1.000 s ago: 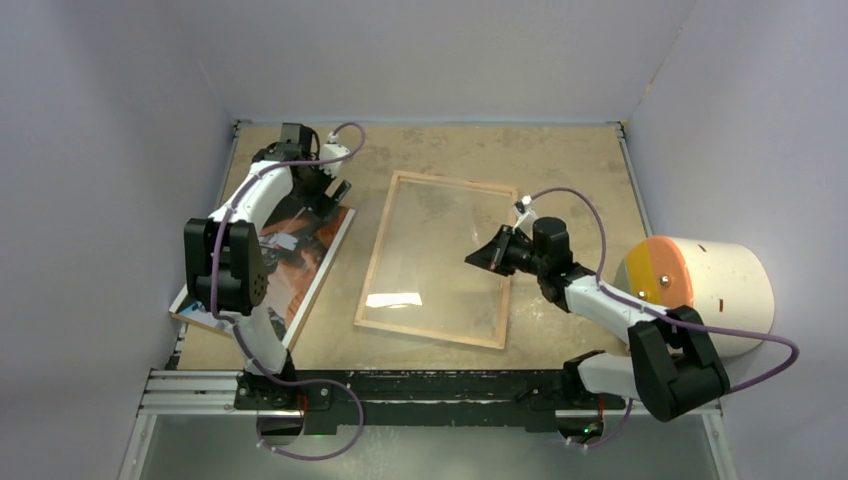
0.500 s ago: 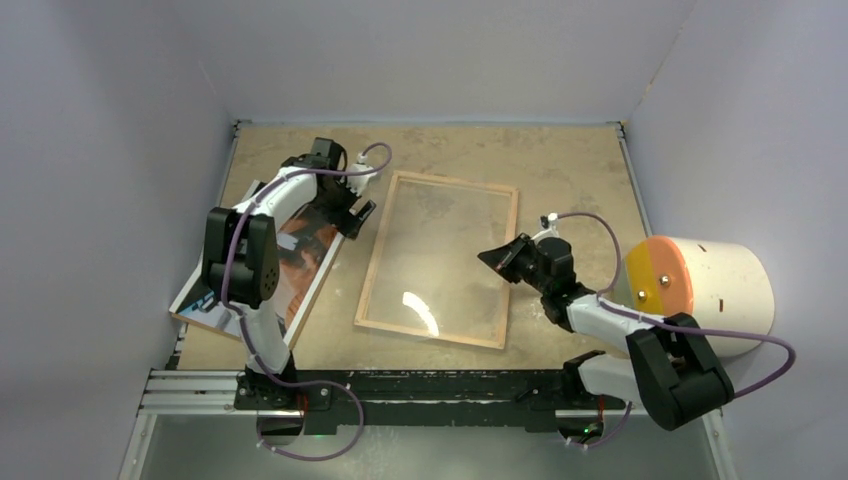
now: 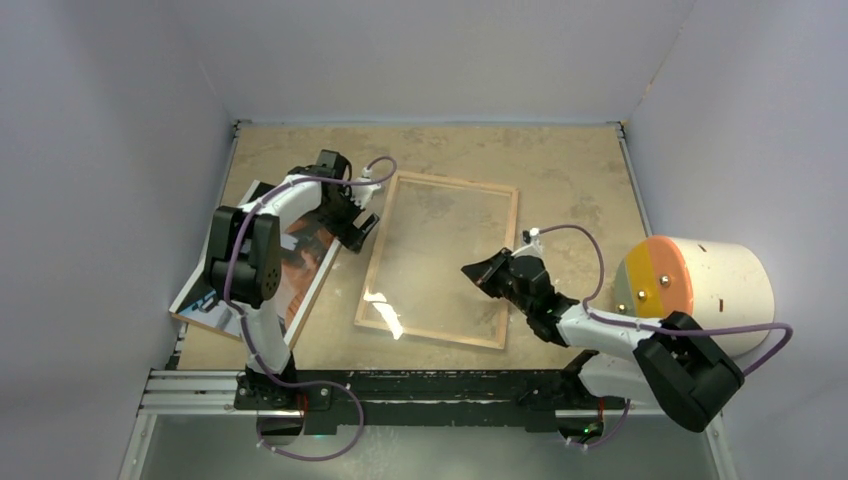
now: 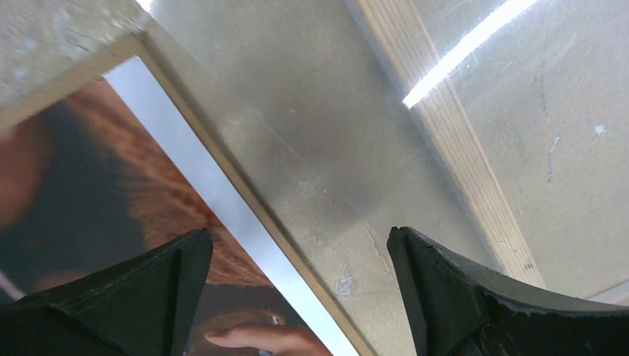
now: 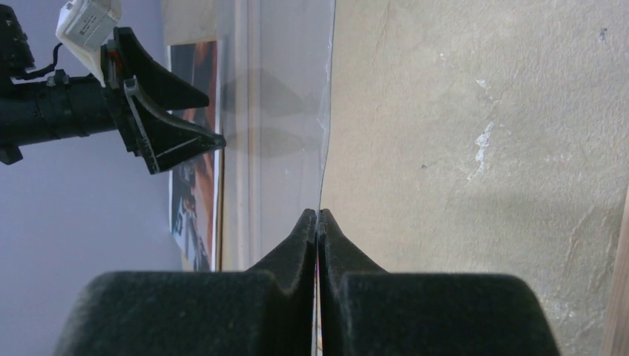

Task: Put the photo into the frame
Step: Place the photo frame item in the photo frame.

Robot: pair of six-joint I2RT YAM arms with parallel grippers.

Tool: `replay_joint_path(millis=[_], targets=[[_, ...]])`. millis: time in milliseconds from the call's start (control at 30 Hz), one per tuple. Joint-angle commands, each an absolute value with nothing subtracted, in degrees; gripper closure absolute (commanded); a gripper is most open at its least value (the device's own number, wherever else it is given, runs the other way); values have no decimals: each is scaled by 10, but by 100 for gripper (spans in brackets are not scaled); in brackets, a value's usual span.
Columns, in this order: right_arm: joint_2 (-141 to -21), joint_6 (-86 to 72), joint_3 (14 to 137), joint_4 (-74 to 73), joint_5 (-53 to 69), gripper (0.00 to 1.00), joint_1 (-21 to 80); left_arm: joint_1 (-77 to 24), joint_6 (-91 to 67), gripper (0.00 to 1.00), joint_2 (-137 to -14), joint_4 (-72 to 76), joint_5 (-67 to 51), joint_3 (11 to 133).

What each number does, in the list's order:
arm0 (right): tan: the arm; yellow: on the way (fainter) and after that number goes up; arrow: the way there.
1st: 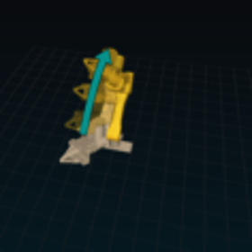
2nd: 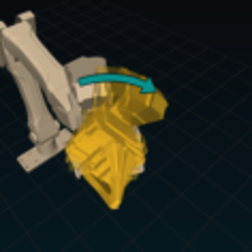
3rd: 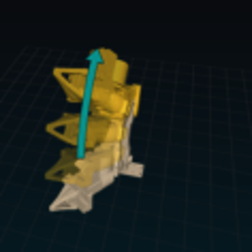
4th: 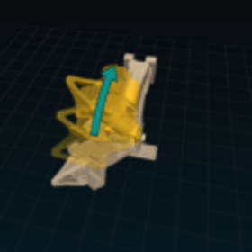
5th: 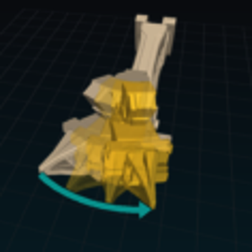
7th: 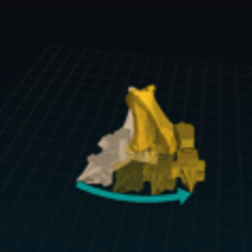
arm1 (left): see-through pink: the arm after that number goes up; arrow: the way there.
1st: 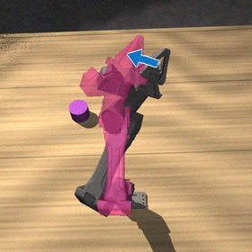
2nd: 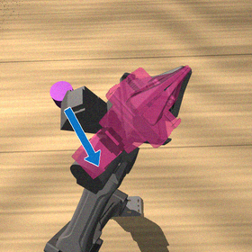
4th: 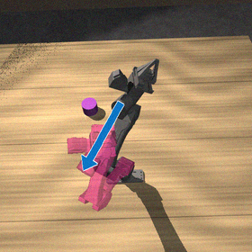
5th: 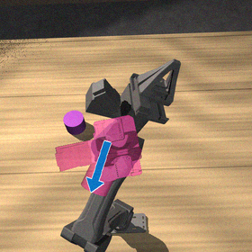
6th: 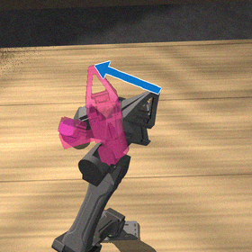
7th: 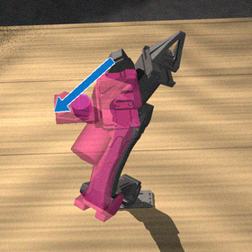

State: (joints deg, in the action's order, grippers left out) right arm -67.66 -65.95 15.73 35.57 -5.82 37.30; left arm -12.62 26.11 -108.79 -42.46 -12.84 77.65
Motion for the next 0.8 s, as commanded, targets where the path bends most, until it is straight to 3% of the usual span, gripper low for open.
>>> replay_joint_path(millis=[0,100,200,233,300,333,500,767], targets=[[-700,-666,165,358,-114,99,397,-131,264,4,-1098,-402,-126,757],[-718,-669,160,371,-101,85,403,-136,265,4,-1095,-396,-118,748],[-719,-660,156,365,-89,59,403,-138,268,4,-1087,-391,-112,743],[-717,-659,155,360,-72,47,403,-138,270,4,-1086,-390,-108,743],[-703,-638,154,358,-66,6,398,-139,275,4,-1084,-390,-98,741],[-695,-623,155,358,-65,2,395,-139,278,4,-1083,-388,-94,738],[-697,-578,153,410,34,3,318,-146,290,4,-1078,-368,-63,715],[-824,-574,185,537,218,10,232,-161,305,4,-1076,-349,-33,687]])
